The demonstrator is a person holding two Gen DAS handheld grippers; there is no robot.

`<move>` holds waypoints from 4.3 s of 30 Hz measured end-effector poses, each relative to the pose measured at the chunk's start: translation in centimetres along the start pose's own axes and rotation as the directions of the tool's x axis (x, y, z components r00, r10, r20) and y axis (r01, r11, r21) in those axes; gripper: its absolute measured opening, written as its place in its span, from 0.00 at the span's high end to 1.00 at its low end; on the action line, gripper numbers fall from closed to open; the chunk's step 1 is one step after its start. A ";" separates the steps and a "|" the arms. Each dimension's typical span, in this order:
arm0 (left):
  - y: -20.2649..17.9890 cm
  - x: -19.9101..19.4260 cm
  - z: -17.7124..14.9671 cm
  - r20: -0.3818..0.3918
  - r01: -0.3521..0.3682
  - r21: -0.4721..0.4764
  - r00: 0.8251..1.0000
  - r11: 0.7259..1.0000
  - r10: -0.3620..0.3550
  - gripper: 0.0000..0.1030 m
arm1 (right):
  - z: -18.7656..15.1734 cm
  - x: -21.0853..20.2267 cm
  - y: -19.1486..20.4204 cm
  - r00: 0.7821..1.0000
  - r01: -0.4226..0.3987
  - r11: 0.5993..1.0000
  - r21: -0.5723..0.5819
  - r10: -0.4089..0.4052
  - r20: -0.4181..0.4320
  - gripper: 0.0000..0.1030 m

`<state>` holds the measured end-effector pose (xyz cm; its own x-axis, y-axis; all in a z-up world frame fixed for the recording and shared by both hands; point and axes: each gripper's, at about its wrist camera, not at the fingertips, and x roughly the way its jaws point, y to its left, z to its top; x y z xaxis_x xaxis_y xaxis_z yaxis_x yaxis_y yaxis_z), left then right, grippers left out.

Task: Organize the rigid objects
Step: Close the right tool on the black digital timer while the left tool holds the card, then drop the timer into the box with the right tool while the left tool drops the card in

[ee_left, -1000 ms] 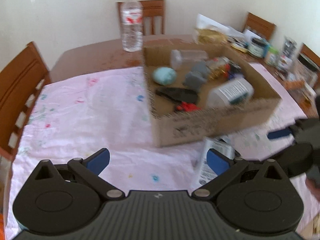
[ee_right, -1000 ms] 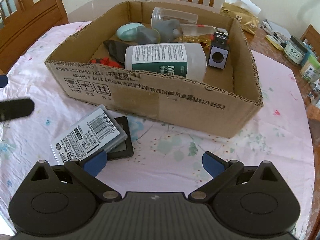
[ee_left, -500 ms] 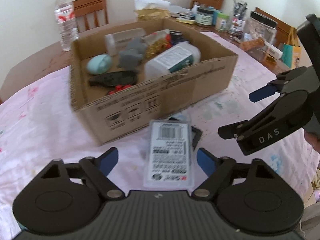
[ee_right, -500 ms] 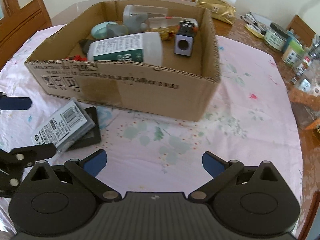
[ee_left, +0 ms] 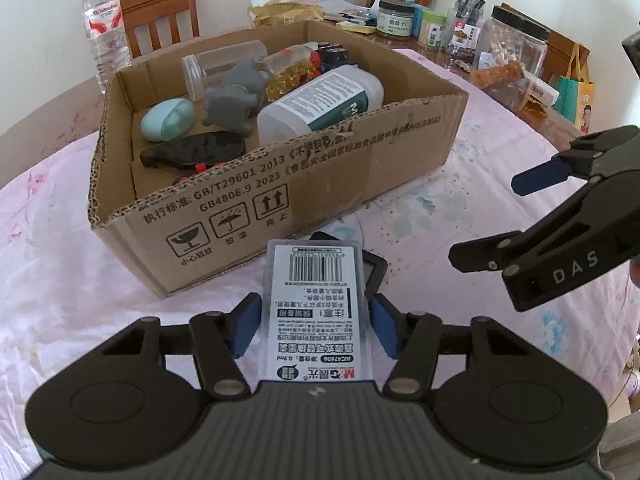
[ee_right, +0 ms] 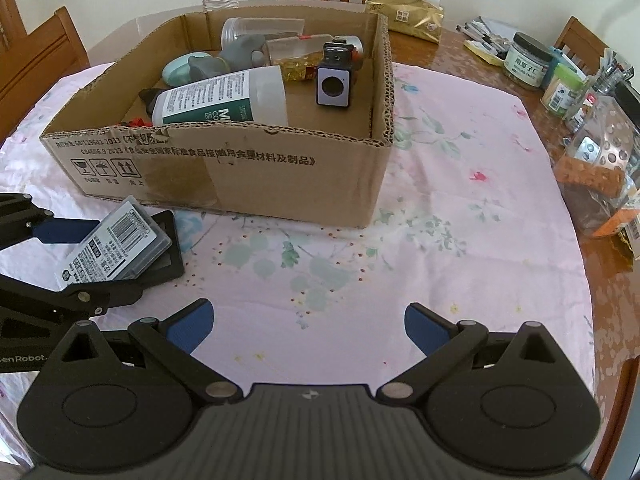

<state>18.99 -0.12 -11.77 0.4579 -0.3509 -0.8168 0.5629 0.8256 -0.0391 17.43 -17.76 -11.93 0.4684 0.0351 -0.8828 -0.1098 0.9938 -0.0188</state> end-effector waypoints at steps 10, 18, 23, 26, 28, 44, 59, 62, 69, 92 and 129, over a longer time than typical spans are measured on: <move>0.8 -1.1 -0.2 0.015 -0.003 -0.059 1.000 0.998 0.004 0.47 | 0.3 -0.1 0.7 1.000 -0.019 0.999 -0.031 0.019 0.002 0.00; 2.6 -2.9 -1.2 0.019 -0.052 -0.136 0.998 0.989 0.055 0.47 | 0.6 -0.1 2.0 0.996 -0.087 0.993 -0.082 0.088 0.005 0.00; 4.4 -3.8 -2.9 -0.006 -0.100 -0.212 0.995 0.972 0.101 0.47 | 0.5 0.0 3.8 0.985 -0.171 0.972 -0.163 0.173 -0.002 0.00; 5.2 -3.9 -4.0 -0.027 -0.114 -0.248 0.993 0.962 0.111 0.47 | 0.3 0.3 5.2 0.978 -0.205 0.954 -0.218 0.208 -0.012 0.00; 5.4 -3.7 -4.6 -0.042 -0.126 -0.260 0.992 0.957 0.120 0.47 | 0.3 0.7 6.2 0.975 -0.219 0.943 -0.250 0.222 -0.018 0.00; 5.9 -3.7 -5.7 -0.040 -0.166 -0.299 0.986 0.940 0.161 0.33 | 1.2 2.9 9.6 0.968 -0.220 0.893 -0.394 0.251 0.029 0.04; 5.1 -3.4 -5.3 -0.060 -0.201 -0.271 0.980 0.941 0.191 0.36 | 1.8 1.9 9.5 0.975 -0.197 0.901 -0.387 0.223 0.021 0.28; 4.7 -3.3 -5.2 -0.057 -0.205 -0.270 0.979 0.941 0.197 0.41 | 1.7 1.9 8.8 0.977 -0.191 0.908 -0.372 0.213 0.019 0.28; 4.1 -3.0 -4.7 -0.063 -0.219 -0.273 0.976 0.937 0.210 0.41 | 1.6 2.1 8.7 0.976 -0.192 0.914 -0.358 0.215 0.025 0.28; 4.5 -3.6 -4.3 -0.080 -0.169 -0.243 0.985 0.955 0.153 0.47 | 1.9 0.9 8.7 0.980 -0.174 0.907 -0.383 0.198 0.024 0.28; 6.0 -9.2 4.6 0.060 -0.096 -0.064 0.993 0.993 0.100 0.47 | 13.2 -3.1 3.6 0.969 -0.120 0.954 -0.274 0.173 0.177 0.00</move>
<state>21.32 6.05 -1.80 0.5522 -0.2929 -0.7805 0.4710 0.8821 0.0021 27.13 -12.89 -3.10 0.5902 0.2249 -0.7753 -0.4016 0.9149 -0.0404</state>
